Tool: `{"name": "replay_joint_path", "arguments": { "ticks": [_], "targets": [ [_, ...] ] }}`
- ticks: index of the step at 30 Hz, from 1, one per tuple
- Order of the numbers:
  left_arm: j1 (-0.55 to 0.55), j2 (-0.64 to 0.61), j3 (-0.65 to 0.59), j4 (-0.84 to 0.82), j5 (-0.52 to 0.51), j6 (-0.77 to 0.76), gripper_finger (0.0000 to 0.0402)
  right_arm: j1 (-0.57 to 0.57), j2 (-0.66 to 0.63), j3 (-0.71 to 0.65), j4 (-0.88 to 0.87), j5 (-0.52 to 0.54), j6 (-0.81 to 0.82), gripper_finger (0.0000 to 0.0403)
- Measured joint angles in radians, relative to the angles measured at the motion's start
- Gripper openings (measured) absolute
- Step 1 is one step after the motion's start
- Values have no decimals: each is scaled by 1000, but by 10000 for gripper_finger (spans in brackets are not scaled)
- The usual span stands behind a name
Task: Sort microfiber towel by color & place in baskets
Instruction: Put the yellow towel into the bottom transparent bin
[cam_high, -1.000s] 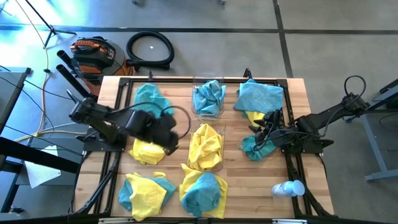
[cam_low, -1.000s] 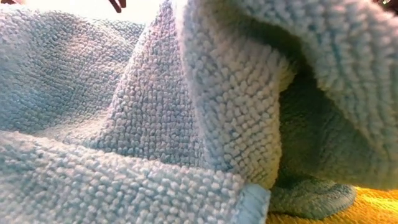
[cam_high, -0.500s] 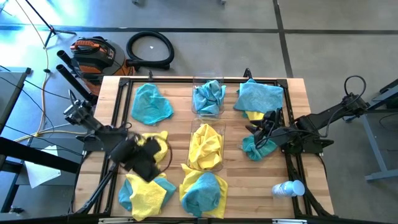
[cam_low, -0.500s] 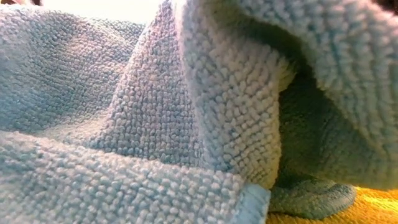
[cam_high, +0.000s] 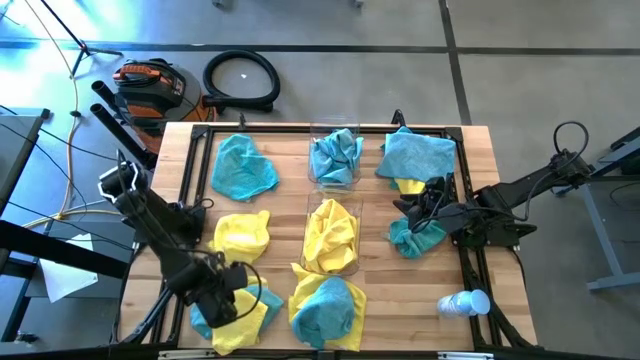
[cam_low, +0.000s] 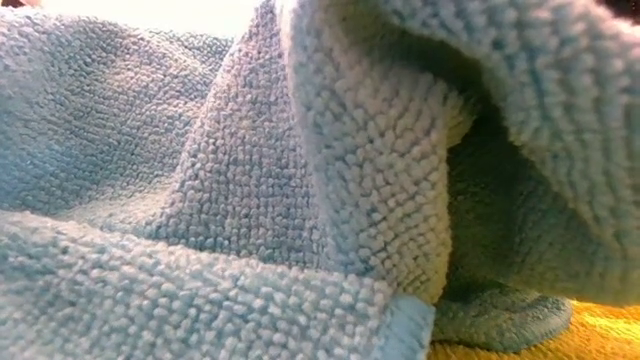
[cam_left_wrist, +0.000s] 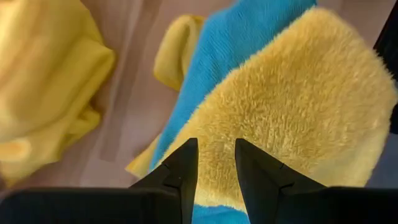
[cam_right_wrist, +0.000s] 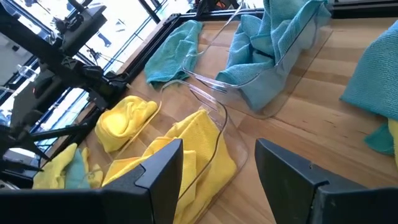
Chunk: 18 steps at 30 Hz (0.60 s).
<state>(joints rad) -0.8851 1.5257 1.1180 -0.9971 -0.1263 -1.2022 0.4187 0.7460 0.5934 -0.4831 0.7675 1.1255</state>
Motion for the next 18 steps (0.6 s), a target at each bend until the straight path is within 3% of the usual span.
{"name": "replay_joint_path", "arguments": {
  "ticks": [6,10,12,16,18],
  "targets": [
    [-24,2,-115,162,6,14,94,0,0,0,0,0,0,197],
    [-28,4,-198,259,71,97,92,0,0,0,6,0,0,197],
    [-28,4,-219,276,105,123,78,0,0,0,8,0,0,197],
    [-27,-3,-223,262,128,118,12,0,0,0,8,1,-4,197],
    [-27,-9,-205,246,136,100,9,0,0,0,8,1,-5,197]
  ]
}}
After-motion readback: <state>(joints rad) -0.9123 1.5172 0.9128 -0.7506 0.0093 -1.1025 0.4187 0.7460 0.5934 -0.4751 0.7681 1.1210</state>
